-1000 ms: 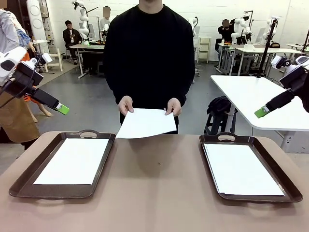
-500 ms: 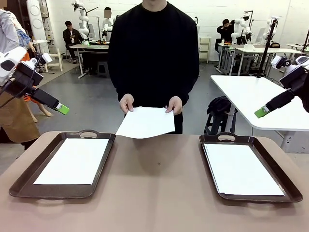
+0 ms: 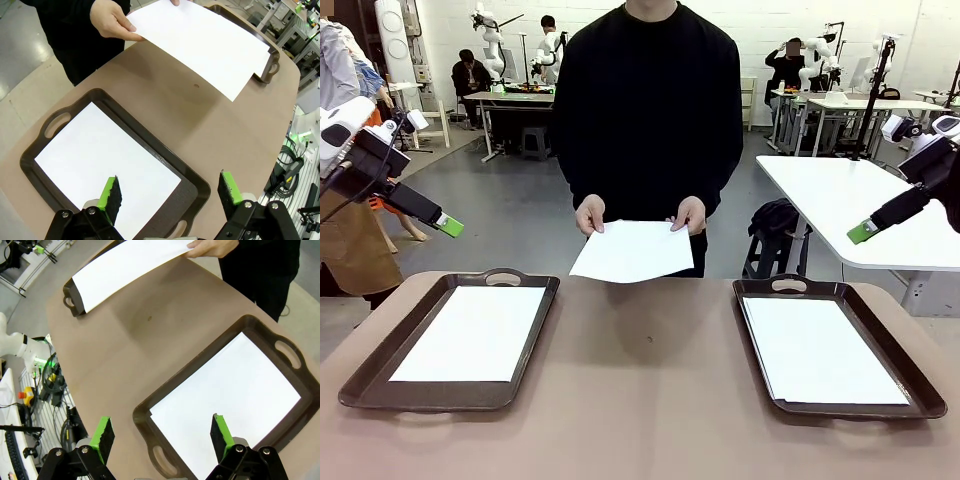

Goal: Sort the A4 documents.
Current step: Receive the A4 Paper.

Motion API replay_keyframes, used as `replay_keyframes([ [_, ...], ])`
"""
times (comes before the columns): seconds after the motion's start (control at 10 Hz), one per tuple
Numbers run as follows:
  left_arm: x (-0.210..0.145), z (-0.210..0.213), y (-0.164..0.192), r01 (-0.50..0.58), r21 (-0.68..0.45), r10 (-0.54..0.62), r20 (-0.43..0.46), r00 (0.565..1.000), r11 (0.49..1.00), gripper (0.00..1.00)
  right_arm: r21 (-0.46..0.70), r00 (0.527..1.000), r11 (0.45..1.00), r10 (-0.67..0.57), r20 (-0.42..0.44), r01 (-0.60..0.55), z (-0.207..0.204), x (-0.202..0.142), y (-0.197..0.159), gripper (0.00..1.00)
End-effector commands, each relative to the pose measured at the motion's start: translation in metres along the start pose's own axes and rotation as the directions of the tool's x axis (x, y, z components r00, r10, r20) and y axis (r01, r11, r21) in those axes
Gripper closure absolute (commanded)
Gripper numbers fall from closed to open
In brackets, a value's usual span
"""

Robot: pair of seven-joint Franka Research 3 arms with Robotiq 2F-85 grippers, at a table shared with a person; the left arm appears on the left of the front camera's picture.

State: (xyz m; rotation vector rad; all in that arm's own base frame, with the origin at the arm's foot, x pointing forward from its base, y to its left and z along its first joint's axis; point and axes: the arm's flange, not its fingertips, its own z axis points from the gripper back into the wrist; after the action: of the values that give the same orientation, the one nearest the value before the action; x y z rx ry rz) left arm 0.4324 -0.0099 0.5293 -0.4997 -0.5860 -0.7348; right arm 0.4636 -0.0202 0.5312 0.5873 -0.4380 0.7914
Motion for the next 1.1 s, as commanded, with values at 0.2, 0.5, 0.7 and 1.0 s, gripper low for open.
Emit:
replay_keyframes([
  [0.2, 0.0001, -0.0002, -0.0001, 0.006, 0.000, -0.006, -0.001, 1.000, 1.000, 0.00, -0.003, 1.000, 1.000, 0.000, 0.004, 0.000, -0.0010, 0.0005, 0.0004, 0.00],
  [0.5, 0.0001, -0.0002, -0.0001, 0.006, 0.000, -0.006, -0.001, 1.000, 1.000, 0.00, -0.003, 1.000, 1.000, 0.000, 0.004, 0.000, -0.0010, 0.0005, 0.0004, 0.00],
  [0.7, 0.0001, -0.0002, -0.0001, 0.006, 0.000, -0.006, -0.001, 1.000, 1.000, 0.00, -0.003, 1.000, 1.000, 0.000, 0.004, 0.000, -0.0010, 0.0005, 0.0004, 0.00],
  [1.0, 0.0001, -0.0002, -0.0001, 0.006, 0.000, -0.006, -0.001, 1.000, 1.000, 0.00, -0.003, 1.000, 1.000, 0.000, 0.004, 0.000, -0.0010, 0.0005, 0.0004, 0.00],
])
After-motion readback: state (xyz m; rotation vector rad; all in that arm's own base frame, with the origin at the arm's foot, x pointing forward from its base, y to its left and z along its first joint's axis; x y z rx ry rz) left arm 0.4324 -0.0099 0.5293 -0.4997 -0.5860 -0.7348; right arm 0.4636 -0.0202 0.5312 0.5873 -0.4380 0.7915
